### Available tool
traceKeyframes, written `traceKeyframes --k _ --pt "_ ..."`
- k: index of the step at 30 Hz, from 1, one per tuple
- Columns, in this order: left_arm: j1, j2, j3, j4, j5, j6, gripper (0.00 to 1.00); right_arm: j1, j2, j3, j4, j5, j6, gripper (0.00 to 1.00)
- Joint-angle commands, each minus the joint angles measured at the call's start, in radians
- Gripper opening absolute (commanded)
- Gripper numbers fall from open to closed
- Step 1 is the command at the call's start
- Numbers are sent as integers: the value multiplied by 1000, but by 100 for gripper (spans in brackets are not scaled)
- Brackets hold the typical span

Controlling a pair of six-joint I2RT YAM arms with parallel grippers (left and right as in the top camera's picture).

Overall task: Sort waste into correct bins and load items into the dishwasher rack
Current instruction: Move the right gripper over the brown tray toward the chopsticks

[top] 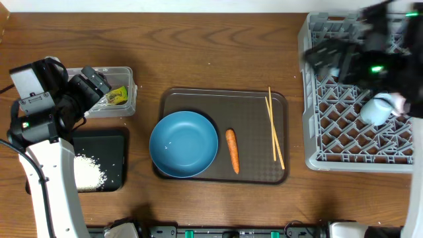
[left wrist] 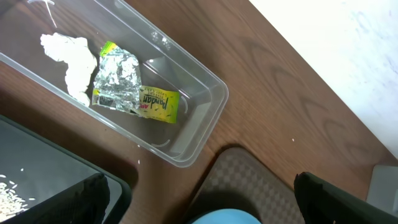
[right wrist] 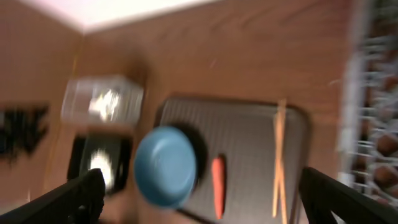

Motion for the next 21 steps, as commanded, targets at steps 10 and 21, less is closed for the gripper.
traceKeyframes --k 10,21 --pt "5 5 -3 -1 9 10 98 344 139 -1 -16 238 -26 99" --pt "5 5 -3 -1 9 10 98 486 324 -1 -30 239 -26 99"
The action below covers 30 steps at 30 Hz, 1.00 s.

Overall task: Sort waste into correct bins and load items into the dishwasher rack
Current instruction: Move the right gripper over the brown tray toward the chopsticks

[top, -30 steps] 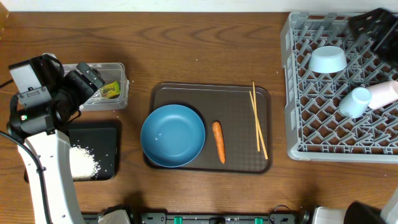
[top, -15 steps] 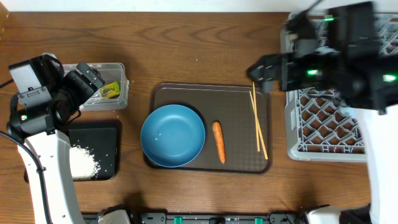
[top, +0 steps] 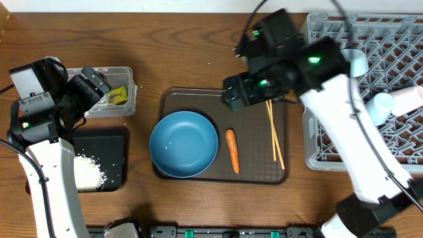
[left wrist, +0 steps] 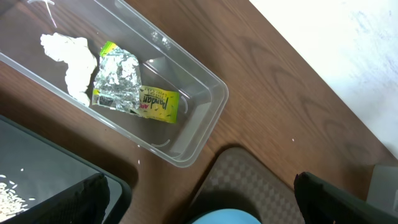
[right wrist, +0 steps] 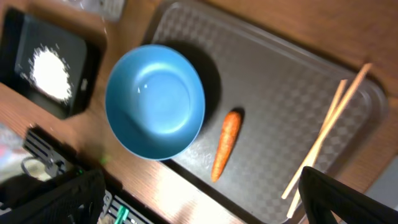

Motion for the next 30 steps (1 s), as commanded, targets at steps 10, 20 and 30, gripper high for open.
traceKeyframes --k 10,20,30 --pt "5 5 -3 -1 9 9 98 124 175 -1 7 116 90 99" --pt "5 5 -3 -1 9 9 98 221 227 -1 45 122 93 99" --pt "5 5 -3 -1 9 9 98 251 269 -1 55 321 230 99"
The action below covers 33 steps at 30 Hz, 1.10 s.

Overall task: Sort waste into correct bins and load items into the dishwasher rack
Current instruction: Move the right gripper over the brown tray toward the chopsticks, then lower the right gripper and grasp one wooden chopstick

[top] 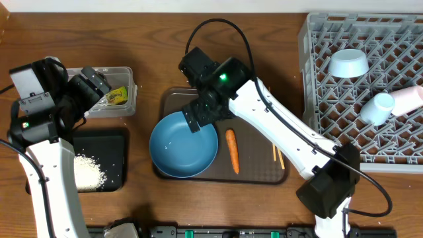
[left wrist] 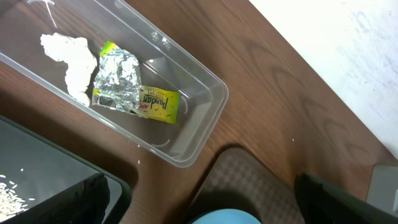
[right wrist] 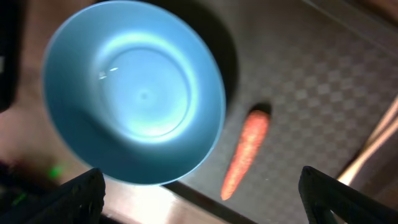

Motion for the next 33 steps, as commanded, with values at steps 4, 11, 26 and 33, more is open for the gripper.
traceKeyframes --k 4,11,26,33 --pt "5 5 -3 -1 9 10 98 -5 22 0 -14 174 83 99" --pt "5 5 -3 -1 9 10 98 -121 -10 0 -77 152 86 99" --pt "5 5 -3 -1 9 10 98 -212 -9 -7 -148 130 0 99" --pt "5 5 -3 -1 9 10 98 -270 -9 -7 -136 143 4 99"
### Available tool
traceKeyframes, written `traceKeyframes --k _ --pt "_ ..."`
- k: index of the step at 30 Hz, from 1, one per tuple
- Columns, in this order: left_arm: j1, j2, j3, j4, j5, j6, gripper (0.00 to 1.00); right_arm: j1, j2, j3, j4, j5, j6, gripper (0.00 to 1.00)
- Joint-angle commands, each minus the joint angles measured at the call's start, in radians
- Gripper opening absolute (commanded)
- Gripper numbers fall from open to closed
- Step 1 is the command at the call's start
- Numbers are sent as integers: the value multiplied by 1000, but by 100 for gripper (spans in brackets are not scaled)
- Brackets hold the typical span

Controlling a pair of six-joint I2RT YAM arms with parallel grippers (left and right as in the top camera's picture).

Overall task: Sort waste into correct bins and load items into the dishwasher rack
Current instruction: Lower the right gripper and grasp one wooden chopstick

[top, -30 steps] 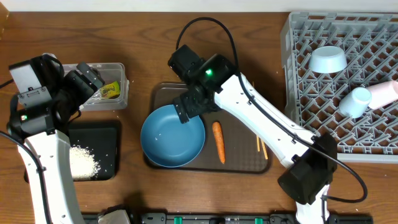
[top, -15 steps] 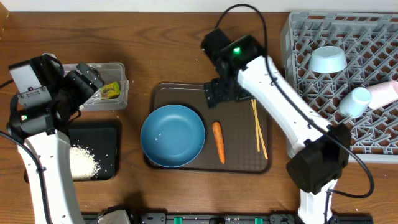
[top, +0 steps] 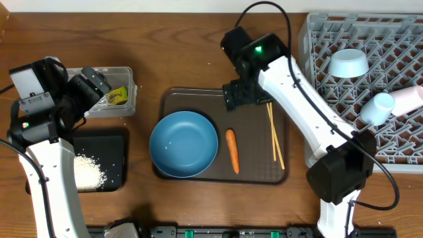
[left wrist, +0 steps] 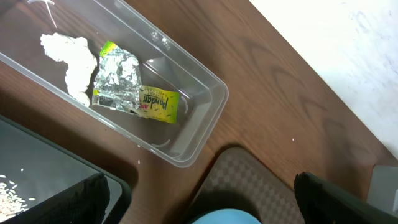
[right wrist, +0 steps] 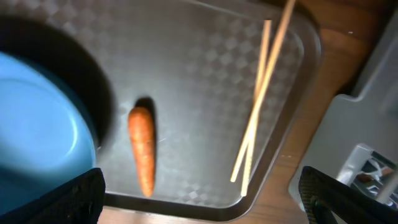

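Observation:
A blue bowl (top: 184, 144), an orange carrot (top: 232, 150) and a pair of chopsticks (top: 274, 132) lie on the brown tray (top: 225, 177). My right gripper (top: 243, 94) hovers over the tray's far edge. In its wrist view it (right wrist: 200, 190) is open and empty, with the carrot (right wrist: 143, 155) and chopsticks (right wrist: 258, 106) below. The grey dishwasher rack (top: 316, 99) at the right holds a white bowl (top: 348, 63) and a white cup (top: 377, 108). My left gripper (left wrist: 202, 196) is open above the clear bin (left wrist: 186, 124), which holds a foil wrapper (left wrist: 134, 93).
A black bin (top: 115, 142) with white rice sits at the front left, beside the tray. A pink item (top: 411, 97) lies at the rack's right edge. The clear bin (top: 125, 99) also holds crumpled white paper (left wrist: 68, 56).
My right gripper was over the blue bowl's far rim and is now further right, above the tray's far edge between carrot and chopsticks. It is still open and empty. The left arm is unchanged.
My right arm was first over the rack, blurred. Then it was above the tray's far edge near the chopsticks, then over the blue bowl, and now at the tray's far middle. Bowl, carrot and chopsticks lie where they were. The left arm stayed still.

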Motion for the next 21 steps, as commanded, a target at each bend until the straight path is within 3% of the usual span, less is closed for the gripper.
traceKeyframes --k 1,14,21 --pt "5 5 -3 -1 9 10 98 -39 -23 -6 -14 26 -8 99" --pt "5 5 -3 -1 9 10 98 -53 -23 -14 31 115 -46 99" --pt "5 5 -3 -1 9 10 98 -95 -23 -127 118 116 -12 99"
